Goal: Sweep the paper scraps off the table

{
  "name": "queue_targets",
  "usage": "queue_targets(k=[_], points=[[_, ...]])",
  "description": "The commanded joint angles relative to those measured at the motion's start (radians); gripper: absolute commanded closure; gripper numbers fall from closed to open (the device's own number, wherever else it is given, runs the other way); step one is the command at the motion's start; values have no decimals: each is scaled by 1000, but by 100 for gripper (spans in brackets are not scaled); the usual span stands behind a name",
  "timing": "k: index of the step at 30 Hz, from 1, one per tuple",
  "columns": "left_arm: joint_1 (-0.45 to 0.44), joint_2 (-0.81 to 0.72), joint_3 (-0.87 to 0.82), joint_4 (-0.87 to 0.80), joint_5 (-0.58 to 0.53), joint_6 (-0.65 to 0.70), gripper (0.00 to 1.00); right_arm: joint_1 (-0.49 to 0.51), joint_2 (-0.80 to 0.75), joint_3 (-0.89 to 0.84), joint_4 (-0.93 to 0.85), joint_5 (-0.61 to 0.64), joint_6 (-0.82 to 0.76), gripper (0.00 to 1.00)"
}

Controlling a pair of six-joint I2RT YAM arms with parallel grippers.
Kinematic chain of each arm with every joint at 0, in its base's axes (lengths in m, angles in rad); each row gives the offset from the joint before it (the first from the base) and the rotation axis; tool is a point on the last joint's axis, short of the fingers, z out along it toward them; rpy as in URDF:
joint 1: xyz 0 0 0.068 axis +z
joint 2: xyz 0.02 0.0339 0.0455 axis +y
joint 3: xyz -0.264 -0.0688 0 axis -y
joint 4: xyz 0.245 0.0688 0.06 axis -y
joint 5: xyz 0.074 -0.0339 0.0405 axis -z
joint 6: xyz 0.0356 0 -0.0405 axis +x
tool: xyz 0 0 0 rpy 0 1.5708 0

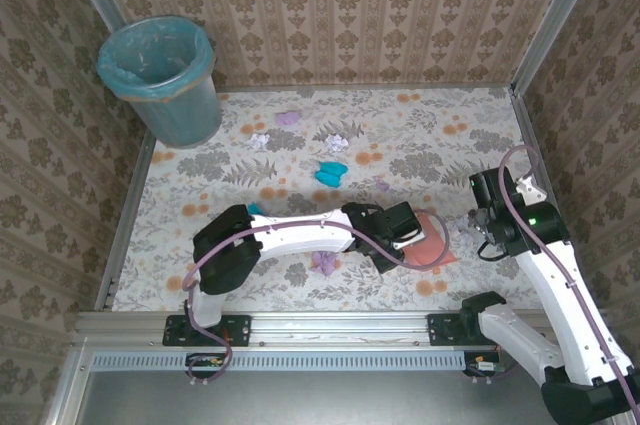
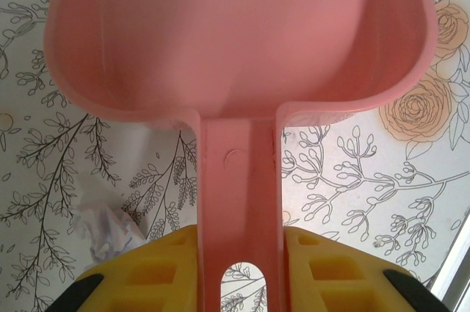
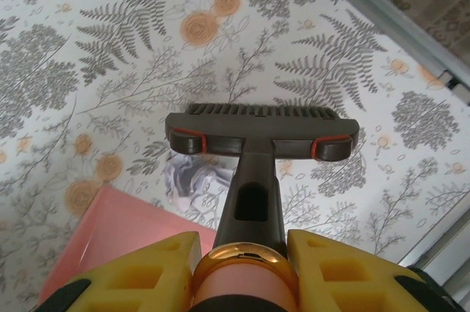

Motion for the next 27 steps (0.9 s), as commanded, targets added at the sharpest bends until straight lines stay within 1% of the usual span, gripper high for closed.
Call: queue_targets(k=[1,8,10,17,19,23,26,27], points=[[-6,19,31,-9,-9,1,100,-1,-32,-22,-2,-136,2,100],[-6,33,35,-4,-8,-8,100,4,-82,-73,75,-367,105,100],[-6,33,34,0,-13,-10,100,5,-97,-82,99,-415,143,100],[-3,36,32,10,-36,-22,100,6,-130,-55,111,-483,192,100],[-1,37,33,8,-46,-27,100,6,-138,-38,100,-470,192,100],[4,30,27,14,-70,-37,100,5,-138,2,67,-397,166,100],[6,24,16,20,-84,-40,100,5,-136,30,52,-291,92,100],[6,22,12,20,-91,-40,100,5,-137,33,57,-245,44,100]])
